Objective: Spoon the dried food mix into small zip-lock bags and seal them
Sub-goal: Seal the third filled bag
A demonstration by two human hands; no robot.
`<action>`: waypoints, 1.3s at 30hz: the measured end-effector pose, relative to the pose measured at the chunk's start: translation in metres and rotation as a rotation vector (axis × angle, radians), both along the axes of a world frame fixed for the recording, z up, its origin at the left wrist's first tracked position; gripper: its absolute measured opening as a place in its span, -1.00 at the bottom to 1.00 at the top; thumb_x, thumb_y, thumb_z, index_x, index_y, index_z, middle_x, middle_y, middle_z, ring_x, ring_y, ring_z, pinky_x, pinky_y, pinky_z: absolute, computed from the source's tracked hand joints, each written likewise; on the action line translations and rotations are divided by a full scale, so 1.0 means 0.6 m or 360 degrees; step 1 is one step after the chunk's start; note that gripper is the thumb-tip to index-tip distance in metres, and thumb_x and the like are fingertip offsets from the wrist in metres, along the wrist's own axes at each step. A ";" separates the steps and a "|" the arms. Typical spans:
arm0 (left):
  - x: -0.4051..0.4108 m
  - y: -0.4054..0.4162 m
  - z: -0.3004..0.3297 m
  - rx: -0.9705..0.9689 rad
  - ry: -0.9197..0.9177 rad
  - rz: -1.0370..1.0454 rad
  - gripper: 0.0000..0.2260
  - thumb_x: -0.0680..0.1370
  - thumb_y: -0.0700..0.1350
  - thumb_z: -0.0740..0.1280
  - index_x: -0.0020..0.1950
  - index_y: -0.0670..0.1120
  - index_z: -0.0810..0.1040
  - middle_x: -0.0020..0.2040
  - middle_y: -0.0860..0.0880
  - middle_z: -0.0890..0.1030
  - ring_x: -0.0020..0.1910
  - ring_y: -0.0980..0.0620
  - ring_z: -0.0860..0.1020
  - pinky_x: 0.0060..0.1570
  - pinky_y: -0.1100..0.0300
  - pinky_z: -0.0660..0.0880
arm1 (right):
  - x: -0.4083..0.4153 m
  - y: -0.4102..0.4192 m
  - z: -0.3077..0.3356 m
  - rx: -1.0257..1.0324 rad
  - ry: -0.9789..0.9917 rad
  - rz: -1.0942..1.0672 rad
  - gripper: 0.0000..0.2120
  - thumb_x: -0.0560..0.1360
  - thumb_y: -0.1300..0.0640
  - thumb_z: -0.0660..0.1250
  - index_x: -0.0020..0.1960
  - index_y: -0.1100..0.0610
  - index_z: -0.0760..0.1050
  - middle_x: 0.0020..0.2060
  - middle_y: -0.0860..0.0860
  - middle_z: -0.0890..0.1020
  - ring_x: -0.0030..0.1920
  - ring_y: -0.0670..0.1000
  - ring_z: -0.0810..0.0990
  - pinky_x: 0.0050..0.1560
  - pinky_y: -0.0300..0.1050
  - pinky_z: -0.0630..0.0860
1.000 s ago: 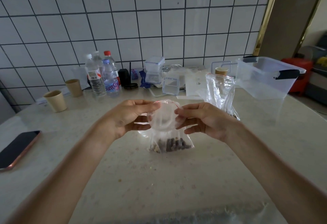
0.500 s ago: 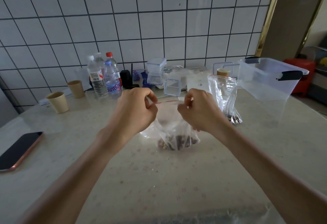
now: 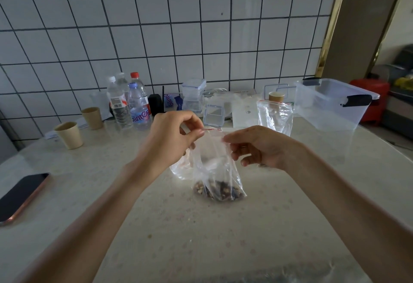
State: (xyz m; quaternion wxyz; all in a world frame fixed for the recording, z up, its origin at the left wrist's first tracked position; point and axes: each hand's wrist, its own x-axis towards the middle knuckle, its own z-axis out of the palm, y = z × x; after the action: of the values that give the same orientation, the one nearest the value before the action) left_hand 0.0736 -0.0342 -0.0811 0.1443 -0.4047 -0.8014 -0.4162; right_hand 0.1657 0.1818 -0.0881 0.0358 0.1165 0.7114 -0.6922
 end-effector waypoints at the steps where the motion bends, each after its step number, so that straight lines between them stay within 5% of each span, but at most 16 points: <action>1: 0.000 0.000 0.000 0.0012 0.0017 0.0012 -0.89 0.52 -0.15 0.55 -0.13 0.04 0.68 -0.28 0.12 0.69 -0.42 0.15 0.66 -0.41 0.21 0.60 | 0.000 0.001 -0.001 -0.0029 -0.0006 0.0032 -0.85 0.47 0.15 0.54 -0.03 0.22 0.67 -0.29 0.06 0.60 -0.34 0.00 0.61 -0.43 -0.18 0.53; 6: -0.003 -0.001 -0.002 0.0065 0.0079 0.0189 -0.88 0.53 -0.13 0.55 -0.08 0.01 0.63 -0.17 0.13 0.66 -0.46 0.18 0.64 -0.30 0.13 0.65 | -0.002 -0.011 -0.003 0.0331 0.0185 -0.0084 -0.82 0.50 0.25 0.52 -0.22 0.21 0.56 -0.34 0.12 0.60 -0.37 0.03 0.64 -0.41 -0.10 0.60; 9: 0.004 -0.006 -0.013 0.0158 -0.0393 0.0251 -0.70 0.50 0.12 0.53 0.00 -0.04 0.53 -0.11 0.02 0.63 -0.38 0.09 0.69 -0.37 0.08 0.67 | -0.005 -0.026 0.006 0.0589 0.0298 -0.0177 -0.86 0.57 0.27 0.40 -0.14 0.25 0.51 -0.24 0.16 0.62 -0.35 0.06 0.71 -0.44 -0.05 0.62; 13: 0.019 -0.024 -0.038 0.0034 -0.0833 0.0345 -0.37 0.35 0.43 0.40 0.00 -0.12 0.53 -0.23 -0.07 0.67 -0.32 0.04 0.68 -0.34 0.04 0.68 | 0.004 -0.020 0.014 0.0755 0.0016 -0.0035 -0.81 0.59 0.13 0.44 0.07 0.23 0.51 -0.07 0.16 0.66 -0.28 0.05 0.74 -0.44 -0.11 0.58; 20: 0.059 -0.069 -0.082 0.0295 -0.1380 -0.0002 -0.39 0.26 0.20 0.60 0.12 -0.17 0.61 -0.06 -0.08 0.76 -0.09 -0.06 0.76 -0.17 0.07 0.70 | 0.028 -0.012 -0.019 0.0347 -0.0061 0.0314 -0.77 0.60 0.23 0.42 0.25 0.21 0.59 0.02 0.19 0.72 -0.03 0.16 0.76 -0.23 -0.04 0.67; 24: 0.068 -0.073 -0.103 0.0440 -0.1373 -0.0234 -0.51 0.21 -0.06 0.66 0.07 -0.17 0.68 0.01 -0.16 0.75 0.00 -0.14 0.74 -0.03 0.05 0.70 | 0.027 -0.015 -0.037 0.0160 0.0073 0.0287 -0.77 0.54 0.22 0.50 0.17 0.25 0.63 -0.08 0.13 0.73 -0.05 0.14 0.75 -0.20 -0.03 0.68; 28: 0.072 -0.057 -0.108 0.0580 -0.1294 -0.0283 -0.67 0.30 -0.16 0.59 0.00 -0.22 0.67 -0.09 -0.17 0.75 -0.13 -0.10 0.75 -0.14 0.13 0.69 | 0.028 -0.021 -0.040 0.0047 0.0129 0.0254 -0.79 0.45 0.19 0.56 0.02 0.25 0.63 -0.15 0.19 0.73 -0.14 0.14 0.75 -0.20 -0.08 0.67; 30: 0.073 -0.048 -0.102 0.0640 -0.1326 -0.0258 -0.64 0.33 -0.15 0.57 0.04 -0.29 0.64 -0.14 -0.13 0.73 -0.19 -0.02 0.73 -0.21 0.20 0.65 | 0.027 -0.030 -0.039 0.0062 0.0146 0.0127 -0.85 0.47 0.25 0.55 -0.13 0.21 0.57 -0.28 0.17 0.69 -0.28 0.15 0.74 -0.32 -0.11 0.64; 33: 0.074 -0.030 -0.090 0.0700 -0.1368 -0.0090 -0.82 0.47 -0.31 0.52 0.01 -0.30 0.61 -0.20 -0.14 0.68 -0.29 0.05 0.69 -0.35 0.25 0.58 | 0.022 -0.051 -0.037 0.0219 0.0264 -0.0232 -0.67 0.48 0.41 0.40 -0.31 0.13 0.36 -0.50 0.11 0.49 -0.55 0.12 0.61 -0.55 -0.18 0.46; 36: 0.078 -0.009 -0.071 0.0708 -0.1049 0.0267 -0.83 0.49 -0.40 0.41 -0.17 -0.17 0.52 -0.29 -0.14 0.58 -0.47 0.06 0.61 -0.47 0.16 0.58 | 0.021 -0.073 -0.033 0.0626 0.0481 -0.0459 -0.76 0.42 0.41 0.29 -0.25 0.14 0.31 -0.60 0.06 0.44 -0.65 0.10 0.55 -0.63 -0.22 0.34; 39: 0.075 -0.002 -0.049 0.0479 -0.0494 0.0458 -0.75 0.42 -0.34 0.46 -0.14 -0.06 0.45 -0.28 -0.02 0.51 -0.44 -0.07 0.64 -0.43 -0.10 0.63 | 0.026 -0.083 -0.020 0.0919 0.0595 -0.0443 -0.84 0.47 0.37 0.33 -0.10 0.16 0.39 -0.60 0.06 0.56 -0.61 0.12 0.61 -0.65 -0.18 0.39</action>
State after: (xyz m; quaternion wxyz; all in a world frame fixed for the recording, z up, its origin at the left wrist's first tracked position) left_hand 0.1185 -0.0355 -0.1107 0.1359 -0.1919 -0.7923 -0.5630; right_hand 0.1811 0.1320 -0.1004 -0.2235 0.0890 0.8489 -0.4706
